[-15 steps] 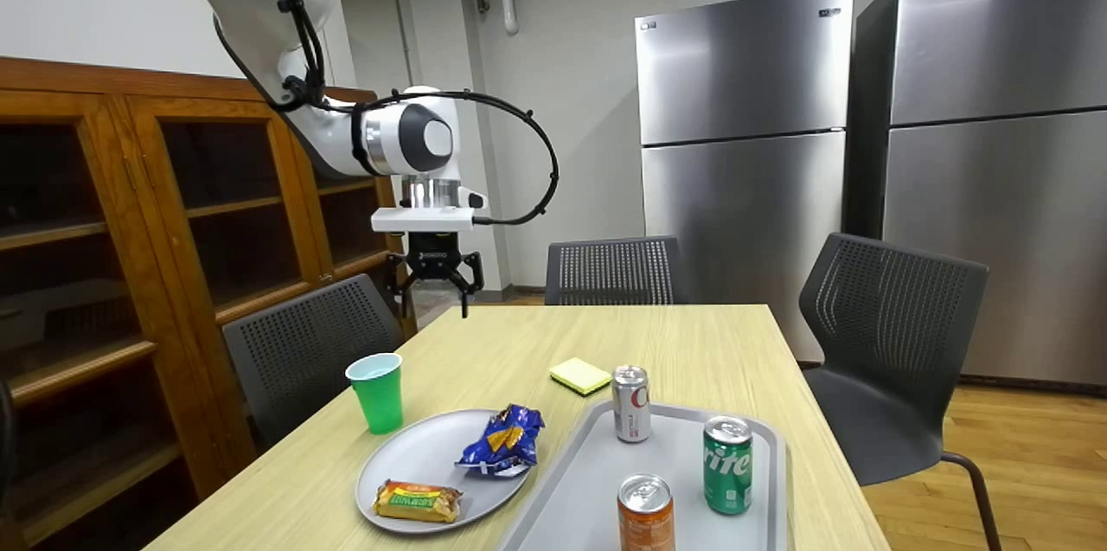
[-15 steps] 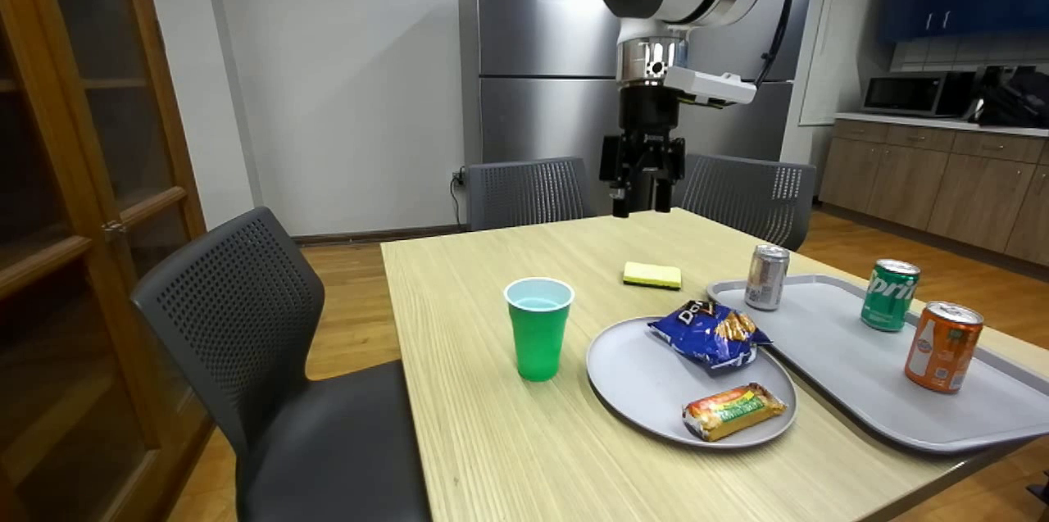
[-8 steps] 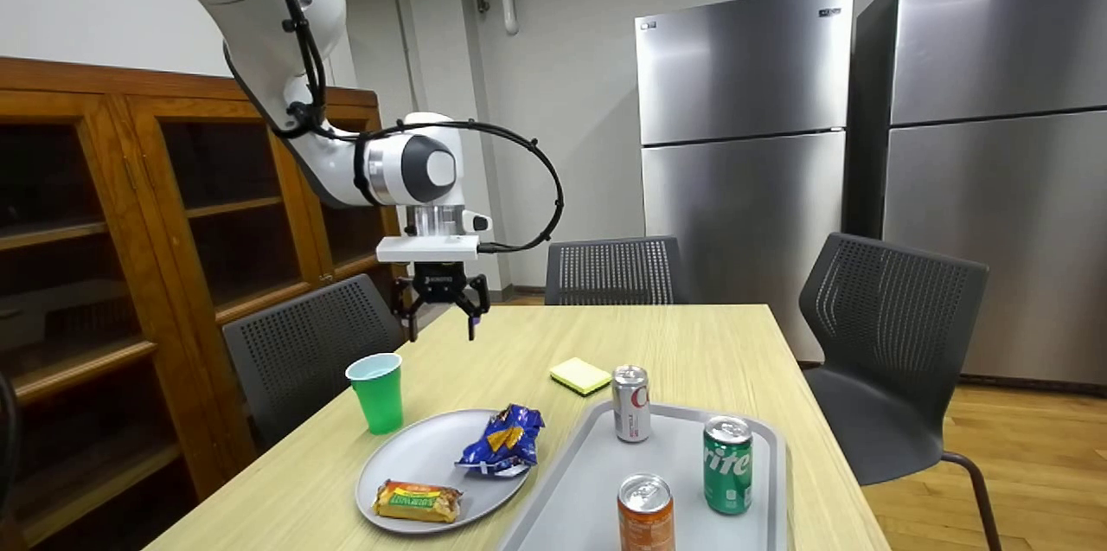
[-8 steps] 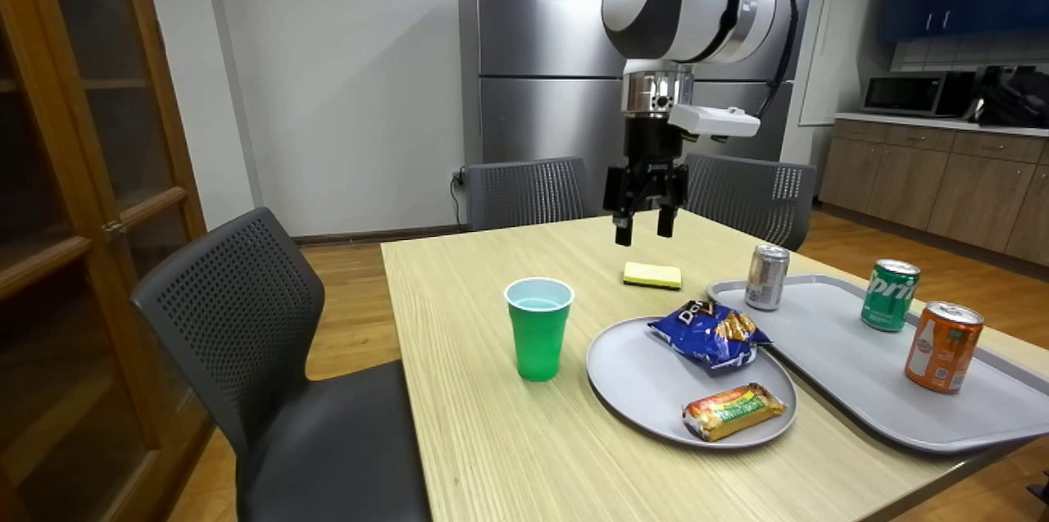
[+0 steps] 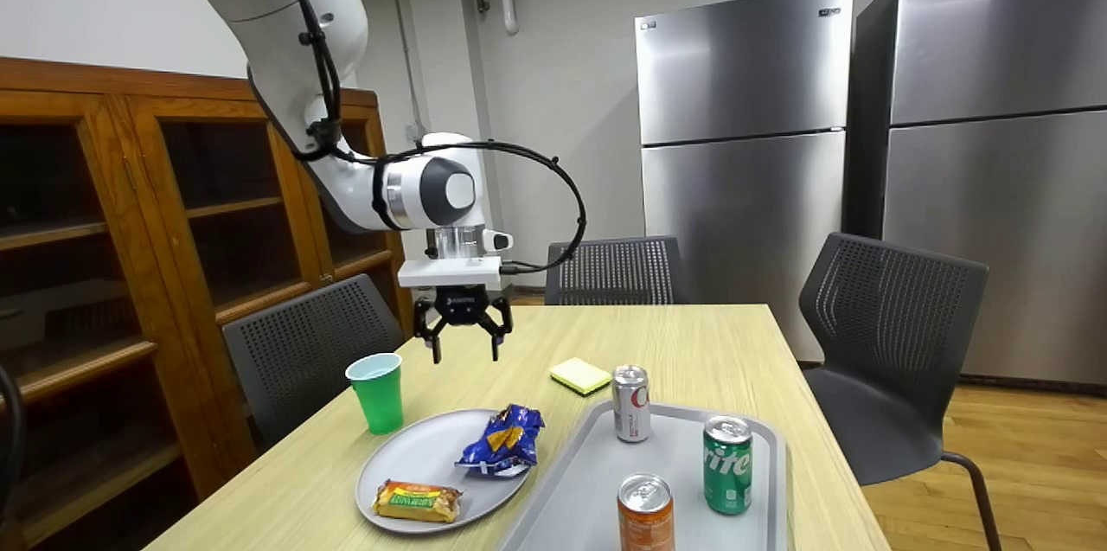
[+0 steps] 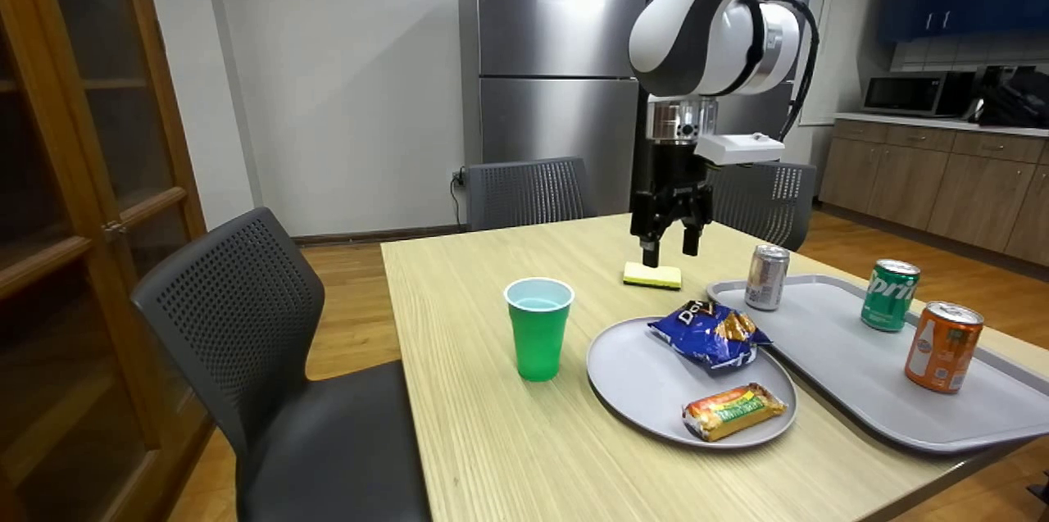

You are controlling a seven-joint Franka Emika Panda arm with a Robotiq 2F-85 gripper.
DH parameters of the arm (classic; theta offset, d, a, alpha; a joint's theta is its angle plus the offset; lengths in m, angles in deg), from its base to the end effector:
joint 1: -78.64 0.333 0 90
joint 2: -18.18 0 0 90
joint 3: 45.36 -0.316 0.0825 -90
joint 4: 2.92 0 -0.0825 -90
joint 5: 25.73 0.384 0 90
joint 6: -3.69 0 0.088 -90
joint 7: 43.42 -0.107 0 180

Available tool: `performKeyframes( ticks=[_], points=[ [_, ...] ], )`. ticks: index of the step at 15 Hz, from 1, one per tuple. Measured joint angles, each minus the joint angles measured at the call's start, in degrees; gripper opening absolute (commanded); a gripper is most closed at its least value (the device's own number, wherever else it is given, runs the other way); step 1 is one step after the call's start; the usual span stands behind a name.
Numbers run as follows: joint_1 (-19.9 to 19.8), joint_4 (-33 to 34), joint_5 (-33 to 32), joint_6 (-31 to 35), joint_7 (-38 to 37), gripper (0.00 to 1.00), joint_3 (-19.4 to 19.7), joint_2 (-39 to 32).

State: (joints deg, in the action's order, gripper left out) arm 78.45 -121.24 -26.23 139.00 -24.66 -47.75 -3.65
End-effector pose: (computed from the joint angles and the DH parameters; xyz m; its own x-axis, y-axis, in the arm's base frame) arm 0.5818 0.0219 0.2399 0.9291 0.3618 -0.0763 0.3600 -0.9322 -0.0364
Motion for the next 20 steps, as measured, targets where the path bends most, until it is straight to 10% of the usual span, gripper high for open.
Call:
performKeyframes(
  ticks=[19, 20],
  points=[
    [-1.8, -1.9, -6.7, 6.0, 0.8, 1.0, 1.7, -8.1],
    [-1.8, -1.8, -6.7, 6.0, 0.8, 0.75, 1.7, -8.1]
  ],
)
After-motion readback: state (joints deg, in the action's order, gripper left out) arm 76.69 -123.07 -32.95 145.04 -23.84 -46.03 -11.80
